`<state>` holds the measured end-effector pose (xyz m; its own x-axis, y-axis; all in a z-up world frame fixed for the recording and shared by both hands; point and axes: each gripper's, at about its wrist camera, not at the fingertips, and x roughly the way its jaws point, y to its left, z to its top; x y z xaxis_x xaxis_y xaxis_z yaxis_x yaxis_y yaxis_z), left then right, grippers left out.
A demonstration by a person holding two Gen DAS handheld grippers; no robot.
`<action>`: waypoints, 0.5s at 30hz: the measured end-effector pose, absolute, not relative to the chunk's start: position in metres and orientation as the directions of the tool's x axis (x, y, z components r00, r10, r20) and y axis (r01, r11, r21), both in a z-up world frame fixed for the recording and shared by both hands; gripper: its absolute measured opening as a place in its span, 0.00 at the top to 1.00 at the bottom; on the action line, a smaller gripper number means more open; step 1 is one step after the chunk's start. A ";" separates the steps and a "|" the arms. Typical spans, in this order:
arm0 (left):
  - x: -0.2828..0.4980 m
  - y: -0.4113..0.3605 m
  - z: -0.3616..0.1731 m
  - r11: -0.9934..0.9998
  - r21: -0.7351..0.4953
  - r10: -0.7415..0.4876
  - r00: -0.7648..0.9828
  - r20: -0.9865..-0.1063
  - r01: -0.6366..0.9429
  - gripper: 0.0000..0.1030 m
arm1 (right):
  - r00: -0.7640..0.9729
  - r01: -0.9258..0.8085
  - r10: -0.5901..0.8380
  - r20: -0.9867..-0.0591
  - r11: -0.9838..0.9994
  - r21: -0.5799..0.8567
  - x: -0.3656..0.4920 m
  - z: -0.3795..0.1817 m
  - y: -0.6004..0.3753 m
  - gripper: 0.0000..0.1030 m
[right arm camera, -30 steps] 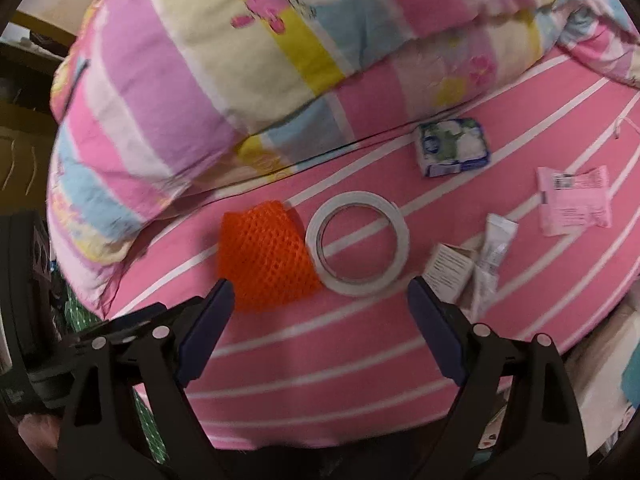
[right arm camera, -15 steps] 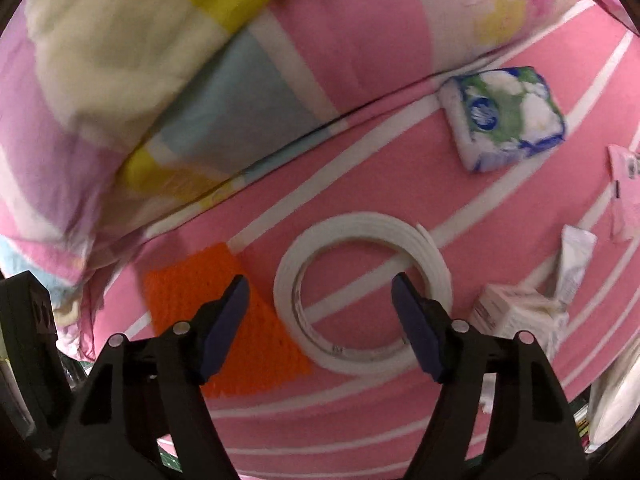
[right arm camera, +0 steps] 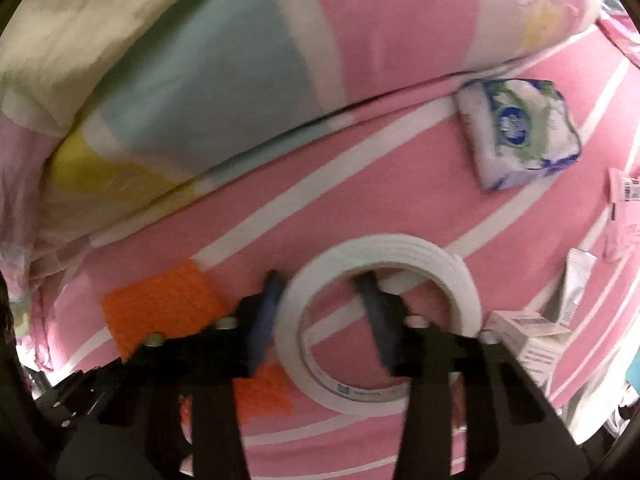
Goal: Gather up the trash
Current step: 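Grasp the orange mesh net with the left tool while the right tool grasps the white tape roll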
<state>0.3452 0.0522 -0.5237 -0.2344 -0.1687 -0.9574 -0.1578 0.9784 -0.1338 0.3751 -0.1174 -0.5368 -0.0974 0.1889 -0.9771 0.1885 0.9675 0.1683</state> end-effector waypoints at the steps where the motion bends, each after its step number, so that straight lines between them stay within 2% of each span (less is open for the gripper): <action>1: 0.345 0.053 -0.523 0.979 -0.131 -0.166 -0.234 -0.958 -0.157 0.39 | -0.096 0.192 0.193 -0.977 0.966 0.172 0.375 -0.536 -0.121 0.78; 2: 0.345 0.055 -0.521 0.978 -0.133 -0.167 -0.233 -0.958 -0.158 0.47 | -0.095 0.194 0.195 -0.976 0.965 0.174 0.376 -0.535 -0.124 0.81; 4: 0.345 0.055 -0.519 0.977 -0.145 -0.179 -0.228 -0.957 -0.158 0.61 | -0.083 0.196 0.203 -0.976 0.963 0.184 0.378 -0.532 -0.127 0.82; 5: 0.345 0.056 -0.517 0.973 -0.166 -0.199 -0.224 -0.954 -0.160 0.76 | -0.077 0.199 0.209 -0.975 0.961 0.191 0.378 -0.530 -0.130 0.83; 7: 0.345 0.053 -0.513 0.972 -0.183 -0.214 -0.224 -0.951 -0.150 0.81 | -0.059 0.200 0.224 -0.973 0.957 0.209 0.377 -0.525 -0.132 0.83; 8: 0.345 0.053 -0.509 0.971 -0.187 -0.217 -0.221 -0.951 -0.151 0.89 | -0.049 0.199 0.233 -0.971 0.955 0.219 0.379 -0.520 -0.133 0.84; 15: 0.348 0.047 -0.477 0.956 -0.249 -0.274 -0.178 -0.945 -0.152 0.90 | 0.017 0.176 0.284 -0.959 0.943 0.282 0.379 -0.477 -0.146 0.85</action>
<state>0.3476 0.0474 -0.4766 -0.1784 -0.2743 -0.9450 -0.1523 0.9565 -0.2489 0.3790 -0.1456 -0.4773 0.0168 0.2838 -0.9587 0.1760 0.9431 0.2822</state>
